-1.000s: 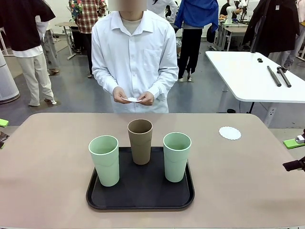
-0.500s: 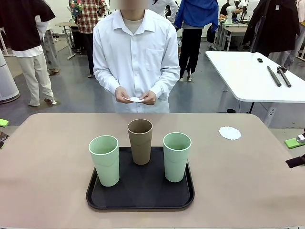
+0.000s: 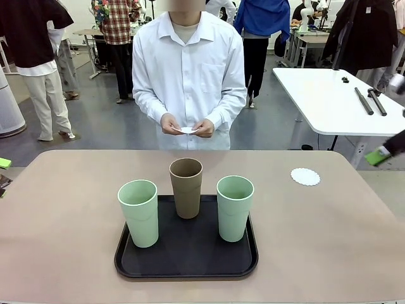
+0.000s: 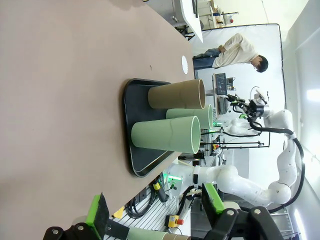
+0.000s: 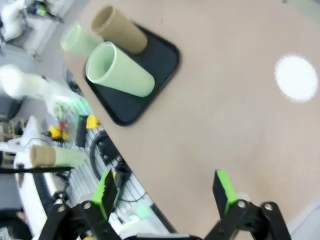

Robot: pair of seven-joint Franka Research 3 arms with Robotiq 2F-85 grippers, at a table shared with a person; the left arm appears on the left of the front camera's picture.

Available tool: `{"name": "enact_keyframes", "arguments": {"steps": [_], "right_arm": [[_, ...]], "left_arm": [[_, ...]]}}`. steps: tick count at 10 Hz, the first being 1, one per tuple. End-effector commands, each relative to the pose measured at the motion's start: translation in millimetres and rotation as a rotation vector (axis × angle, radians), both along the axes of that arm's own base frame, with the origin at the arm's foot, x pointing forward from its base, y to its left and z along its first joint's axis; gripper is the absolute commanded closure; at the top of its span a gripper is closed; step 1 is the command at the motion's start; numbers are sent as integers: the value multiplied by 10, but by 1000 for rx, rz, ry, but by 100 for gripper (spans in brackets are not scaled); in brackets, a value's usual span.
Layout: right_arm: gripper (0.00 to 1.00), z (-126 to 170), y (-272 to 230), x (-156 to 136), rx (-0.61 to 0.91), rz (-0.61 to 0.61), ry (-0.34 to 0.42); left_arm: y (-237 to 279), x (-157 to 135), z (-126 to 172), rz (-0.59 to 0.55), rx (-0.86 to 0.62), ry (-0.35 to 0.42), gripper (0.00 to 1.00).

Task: Place coasters on the table and set cups on them.
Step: Pick up one Reusable plastic cup and place it on a coaster set by the human.

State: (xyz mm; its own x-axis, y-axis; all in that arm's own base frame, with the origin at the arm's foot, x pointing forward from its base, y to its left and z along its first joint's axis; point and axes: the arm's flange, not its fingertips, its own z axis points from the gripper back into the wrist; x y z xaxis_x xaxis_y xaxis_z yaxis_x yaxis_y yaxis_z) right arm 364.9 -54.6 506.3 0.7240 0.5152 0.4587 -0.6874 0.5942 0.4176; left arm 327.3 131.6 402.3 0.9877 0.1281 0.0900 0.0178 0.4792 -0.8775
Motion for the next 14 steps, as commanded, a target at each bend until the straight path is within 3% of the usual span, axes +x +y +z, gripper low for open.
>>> {"name": "enact_keyframes", "arguments": {"steps": [1, 4, 8, 10, 11, 14], "right_arm": [[0, -36, 428, 47, -58, 84, -131], [0, -52, 1085, 68, -214, 182, -234], [0, -349, 1673, -77, -351, 353, -240], [0, -440, 1730, -186, -312, 442, -169], [0, -363, 1710, -98, -325, 388, -224], [0, -363, 1710, -98, -325, 388, -224]], "left_arm": [[16, -2, 7, 10, -11, -3, 0], [16, -2, 7, 10, -11, -3, 0], [16, -2, 7, 10, -11, -3, 0], [16, -2, 7, 10, -11, -3, 0], [16, -2, 7, 10, -11, -3, 0], [16, -2, 7, 10, -11, -3, 0]]}}
